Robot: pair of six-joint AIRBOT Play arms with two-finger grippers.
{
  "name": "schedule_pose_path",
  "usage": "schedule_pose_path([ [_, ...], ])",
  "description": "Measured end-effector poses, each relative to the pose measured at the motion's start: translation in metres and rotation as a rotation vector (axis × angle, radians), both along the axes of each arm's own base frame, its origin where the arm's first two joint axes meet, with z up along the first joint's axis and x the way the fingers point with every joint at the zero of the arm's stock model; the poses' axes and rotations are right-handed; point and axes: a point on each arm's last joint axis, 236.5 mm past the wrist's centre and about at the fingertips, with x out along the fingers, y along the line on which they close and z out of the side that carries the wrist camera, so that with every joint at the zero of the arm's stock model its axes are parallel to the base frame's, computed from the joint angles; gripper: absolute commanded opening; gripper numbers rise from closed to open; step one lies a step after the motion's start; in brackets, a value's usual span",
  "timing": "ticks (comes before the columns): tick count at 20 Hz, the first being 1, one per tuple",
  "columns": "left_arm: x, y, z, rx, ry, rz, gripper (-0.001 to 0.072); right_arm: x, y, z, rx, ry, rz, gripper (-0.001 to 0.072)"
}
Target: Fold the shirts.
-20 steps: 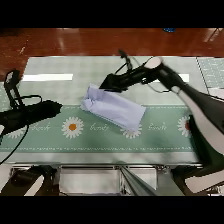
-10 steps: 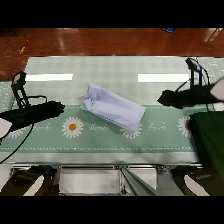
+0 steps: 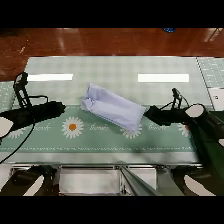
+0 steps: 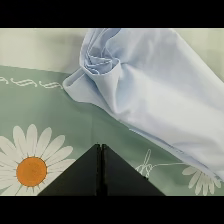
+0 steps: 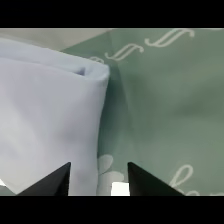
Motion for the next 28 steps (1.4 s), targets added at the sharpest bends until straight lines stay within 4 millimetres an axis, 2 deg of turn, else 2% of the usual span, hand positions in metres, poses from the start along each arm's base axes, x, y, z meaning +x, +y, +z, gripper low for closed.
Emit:
schedule_pose_path([
  [5,0.0,-0.001,0.0,-0.008,0.003,0.0,0.0017,0.006,0.028,-0.02,0.156,0.065,-0.023,0.0419],
  [6,0.0,-0.002,0.0,-0.01,0.003,0.0,0.0017,0.008,0.034,-0.022,0.182,0.08,-0.022,0.0401],
  [7,0.0,-0.002,0.0,-0.01,0.003,0.001,0.0017,0.009,0.041,-0.024,0.196,0.086,-0.012,0.0332],
  [8,0.0,-0.002,0.0,-0.01,0.002,0.001,0.0018,0.011,0.047,-0.025,0.2,0.086,0.009,0.0147],
  [9,0.0,-0.002,0.001,-0.011,0.001,0.001,0.0017,0.013,0.054,-0.026,0.194,0.077,0.04,0.0026],
  [10,0.0,-0.002,0.001,-0.011,0.0,0.002,0.0017,0.018,0.063,-0.022,0.196,0.053,0.076,0.0023],
  [13,0.0,-0.002,0.001,-0.014,0.002,0.005,0.0017,0.039,0.093,0.01,0.228,-0.051,0.192,0.0022],
  [15,0.001,-0.002,0.0,-0.015,0.006,0.006,0.0018,0.06,0.103,0.036,0.223,-0.128,0.249,0.0022],
  [17,0.0,-0.002,-0.004,-0.014,0.02,0.006,0.0017,0.085,0.104,0.071,0.209,-0.206,0.291,0.0022],
  [20,-0.001,-0.003,-0.012,-0.008,0.054,0.003,0.0018,0.13,0.081,0.134,0.157,-0.331,0.301,0.0023],
  [23,0.0,-0.003,-0.021,-0.003,0.084,0.003,0.0017,0.163,0.033,0.195,0.086,-0.415,0.261,0.0022],
  [26,0.0,-0.004,-0.027,-0.002,0.106,0.002,0.0018,0.174,-0.024,0.244,0.019,-0.457,0.187,0.0023],
  [28,0.0,-0.004,-0.029,-0.007,0.114,0.003,0.0018,0.173,-0.07,0.27,-0.034,-0.474,0.114,0.0023],
])
